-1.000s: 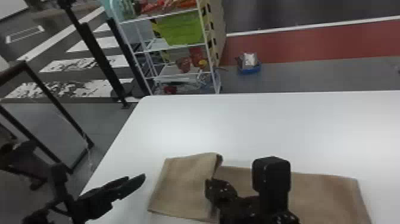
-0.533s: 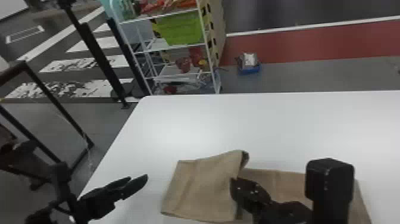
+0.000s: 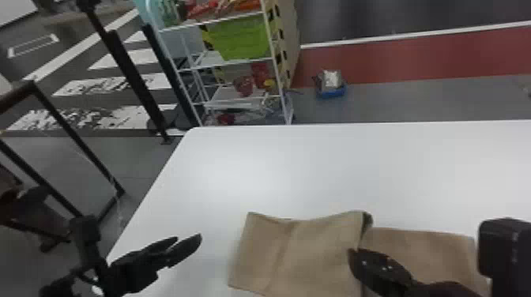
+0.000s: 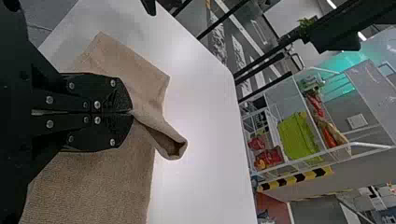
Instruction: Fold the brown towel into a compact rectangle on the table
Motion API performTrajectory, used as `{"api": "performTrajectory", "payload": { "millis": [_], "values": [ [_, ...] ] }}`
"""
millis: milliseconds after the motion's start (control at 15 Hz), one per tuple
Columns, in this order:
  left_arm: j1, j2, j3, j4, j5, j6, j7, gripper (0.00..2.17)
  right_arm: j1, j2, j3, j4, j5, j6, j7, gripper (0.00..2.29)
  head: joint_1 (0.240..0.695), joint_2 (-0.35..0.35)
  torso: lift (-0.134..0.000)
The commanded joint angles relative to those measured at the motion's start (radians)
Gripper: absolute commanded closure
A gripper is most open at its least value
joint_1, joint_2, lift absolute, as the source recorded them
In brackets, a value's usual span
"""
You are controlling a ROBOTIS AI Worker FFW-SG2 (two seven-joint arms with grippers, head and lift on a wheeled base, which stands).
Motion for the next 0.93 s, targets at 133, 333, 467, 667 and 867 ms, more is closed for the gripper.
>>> {"api": "performTrajectory", "payload": {
  "millis": [133,333,467,667,867],
  "values": [
    [0.010,-0.004,-0.003,-0.007,-0.018,0.001,0.000,0.04,0.014,0.000,-0.073,-0.024,-0.009,0.039,0.033,1.48,0.695,0.350,-0.124],
    [0.016,-0.004,-0.005,-0.012,-0.018,0.001,0.000,0.04,0.005,0.005,-0.098,-0.016,0.001,0.018,0.071,1.48,0.695,0.350,-0.124],
    [0.017,-0.004,-0.005,-0.015,-0.018,0.001,0.001,0.04,0.000,0.005,-0.111,-0.018,0.008,0.015,0.085,1.48,0.695,0.350,-0.124],
    [0.019,-0.004,-0.013,-0.014,-0.025,0.001,0.007,0.04,0.017,0.003,-0.167,-0.018,-0.004,0.027,0.109,1.48,0.695,0.350,-0.124],
    [0.019,-0.004,-0.017,-0.012,-0.030,0.001,0.017,0.04,0.043,0.002,-0.213,-0.021,-0.016,0.033,0.132,1.48,0.695,0.350,-0.124]
  ]
}}
